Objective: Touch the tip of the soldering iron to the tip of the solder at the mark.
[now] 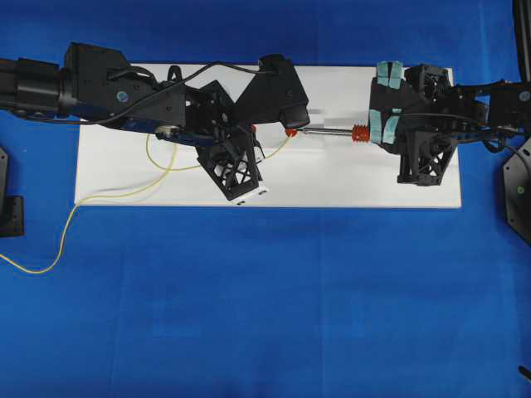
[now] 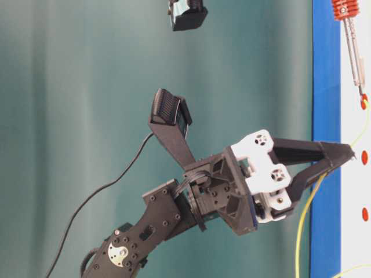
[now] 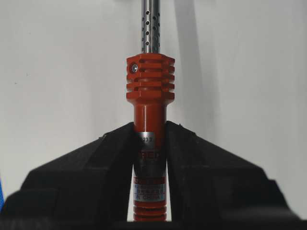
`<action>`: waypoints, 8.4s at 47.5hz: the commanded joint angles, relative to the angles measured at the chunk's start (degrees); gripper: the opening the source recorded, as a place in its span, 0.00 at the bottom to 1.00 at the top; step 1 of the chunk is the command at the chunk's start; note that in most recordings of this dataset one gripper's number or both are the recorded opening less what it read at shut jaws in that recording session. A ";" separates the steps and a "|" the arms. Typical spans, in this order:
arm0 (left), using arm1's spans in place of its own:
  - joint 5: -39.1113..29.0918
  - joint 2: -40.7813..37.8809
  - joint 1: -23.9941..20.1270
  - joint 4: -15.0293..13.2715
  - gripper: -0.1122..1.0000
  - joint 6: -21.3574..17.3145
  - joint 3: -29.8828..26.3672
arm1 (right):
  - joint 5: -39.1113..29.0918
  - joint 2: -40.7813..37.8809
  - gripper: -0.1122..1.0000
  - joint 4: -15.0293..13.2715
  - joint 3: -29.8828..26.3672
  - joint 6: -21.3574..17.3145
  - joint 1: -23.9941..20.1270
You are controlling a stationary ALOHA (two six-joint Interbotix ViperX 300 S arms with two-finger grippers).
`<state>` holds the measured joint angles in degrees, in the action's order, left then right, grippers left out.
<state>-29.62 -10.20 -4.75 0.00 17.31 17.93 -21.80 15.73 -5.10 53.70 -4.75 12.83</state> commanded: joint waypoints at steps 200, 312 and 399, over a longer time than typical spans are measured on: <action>12.83 21.36 -0.35 0.09 0.11 1.58 19.86 | 0.79 18.19 0.16 0.44 3.87 -0.26 -0.53; 25.93 15.82 25.66 0.18 0.80 2.72 23.12 | 12.22 -0.26 0.87 -0.70 -0.97 -16.52 -34.01; 30.94 73.83 7.47 0.09 0.79 -18.46 60.21 | 13.18 43.33 0.88 -12.83 18.46 -19.95 -16.08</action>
<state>1.05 63.90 3.08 0.09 -1.05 78.93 -9.05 59.68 -17.93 72.86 -24.61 -3.43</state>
